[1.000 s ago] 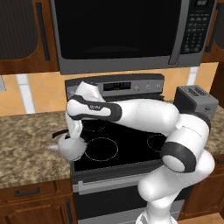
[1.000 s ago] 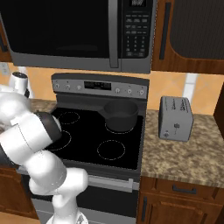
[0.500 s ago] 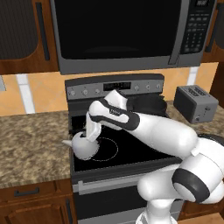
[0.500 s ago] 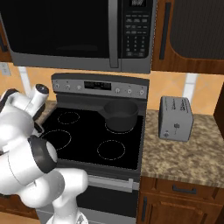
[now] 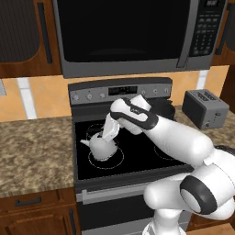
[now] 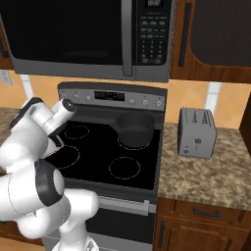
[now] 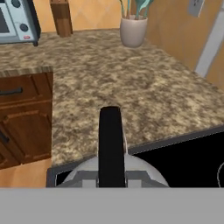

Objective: Pick the kettle from the counter and place it on a stove burner. Then turn the burner on.

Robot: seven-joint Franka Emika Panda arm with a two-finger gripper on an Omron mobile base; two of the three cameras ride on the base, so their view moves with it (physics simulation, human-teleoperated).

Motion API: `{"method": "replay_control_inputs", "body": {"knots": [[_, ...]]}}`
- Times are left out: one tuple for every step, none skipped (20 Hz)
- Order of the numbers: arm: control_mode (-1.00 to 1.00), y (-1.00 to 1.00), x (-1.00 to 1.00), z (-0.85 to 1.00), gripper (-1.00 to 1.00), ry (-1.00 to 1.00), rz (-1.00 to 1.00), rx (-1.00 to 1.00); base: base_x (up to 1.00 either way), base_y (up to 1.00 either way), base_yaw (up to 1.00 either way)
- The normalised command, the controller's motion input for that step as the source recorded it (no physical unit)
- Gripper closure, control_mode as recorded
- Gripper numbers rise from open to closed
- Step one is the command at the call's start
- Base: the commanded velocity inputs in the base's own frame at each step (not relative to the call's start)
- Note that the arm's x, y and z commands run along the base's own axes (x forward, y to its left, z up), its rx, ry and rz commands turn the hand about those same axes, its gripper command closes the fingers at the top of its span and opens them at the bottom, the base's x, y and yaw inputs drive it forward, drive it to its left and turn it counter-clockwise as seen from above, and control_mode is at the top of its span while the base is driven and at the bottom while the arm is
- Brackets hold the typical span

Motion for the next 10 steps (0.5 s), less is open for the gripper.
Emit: {"method": "replay_control_inputs", "body": {"knots": [[-1.00,-0.26,0.25,0.00,1.00,0.00,-0.08,0.15,0.00,0.00,0.00],[-1.00,-0.21,0.21,-0.03,1.00,0.00,-0.07,0.14,0.00,0.00,0.00],[-1.00,-0.11,0.14,-0.12,1.00,0.00,-0.06,0.11,0.00,0.00,0.00],[-1.00,-0.03,0.06,-0.25,1.00,0.00,-0.05,0.07,0.00,0.00,0.00],[-1.00,0.00,0.04,-0.30,1.00,0.00,-0.05,0.05,0.00,0.00,0.00],[-1.00,0.00,0.05,-0.36,1.00,0.01,-0.04,0.05,0.00,0.00,0.00],[-1.00,0.00,0.08,-0.39,1.00,0.00,-0.03,0.05,0.00,0.00,0.00],[-1.00,0.00,0.08,-0.36,1.00,0.00,-0.02,0.05,0.00,0.00,0.00],[-1.00,0.00,0.04,-0.36,1.00,0.00,-0.02,0.04,0.00,0.00,0.00],[-1.00,0.00,0.01,-0.41,1.00,0.00,-0.02,0.05,0.00,0.00,0.00]]}}
